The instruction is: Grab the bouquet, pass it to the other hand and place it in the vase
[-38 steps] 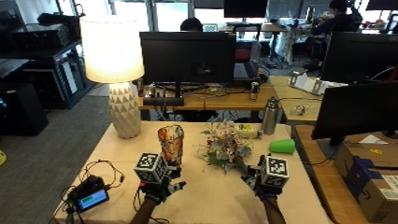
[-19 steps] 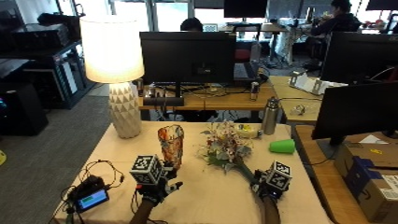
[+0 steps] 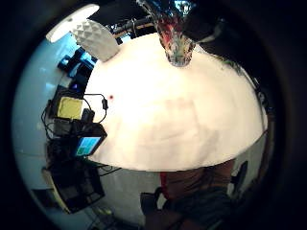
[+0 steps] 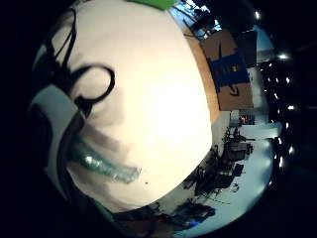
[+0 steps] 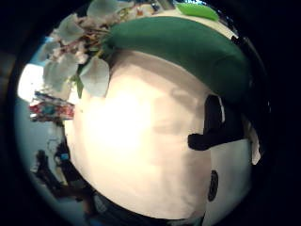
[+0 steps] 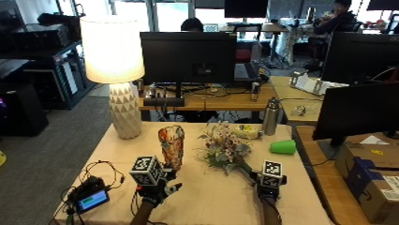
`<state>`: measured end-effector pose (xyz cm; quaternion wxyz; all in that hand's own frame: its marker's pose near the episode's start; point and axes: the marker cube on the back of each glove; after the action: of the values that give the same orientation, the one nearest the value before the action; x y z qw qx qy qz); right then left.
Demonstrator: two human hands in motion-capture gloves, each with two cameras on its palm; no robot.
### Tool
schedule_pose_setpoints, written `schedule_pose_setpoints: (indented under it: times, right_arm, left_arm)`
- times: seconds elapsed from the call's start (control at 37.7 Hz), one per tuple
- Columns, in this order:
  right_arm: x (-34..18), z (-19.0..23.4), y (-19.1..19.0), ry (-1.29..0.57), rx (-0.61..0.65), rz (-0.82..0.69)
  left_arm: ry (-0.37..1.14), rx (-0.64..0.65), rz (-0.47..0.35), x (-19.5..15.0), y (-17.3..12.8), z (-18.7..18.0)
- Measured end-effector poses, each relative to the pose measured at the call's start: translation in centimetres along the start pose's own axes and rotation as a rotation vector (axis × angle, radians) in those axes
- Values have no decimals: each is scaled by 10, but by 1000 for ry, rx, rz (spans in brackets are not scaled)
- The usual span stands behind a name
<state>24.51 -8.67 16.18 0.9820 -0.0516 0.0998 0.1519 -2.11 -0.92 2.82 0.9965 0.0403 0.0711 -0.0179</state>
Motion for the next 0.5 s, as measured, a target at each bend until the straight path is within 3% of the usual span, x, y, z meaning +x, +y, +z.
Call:
schedule_pose_setpoints:
  times: [0.05,0.34,0.5]
  right_arm:
    - [1,8,8,-25,-41,8]
    - [8,10,8,-74,48,80]
    - [9,-10,10,-171,86,100]
  left_arm:
    - [-2,-7,-2,-2,-1,2]
    - [30,15,14,0,-12,5]
    - [89,58,20,12,-18,-11]
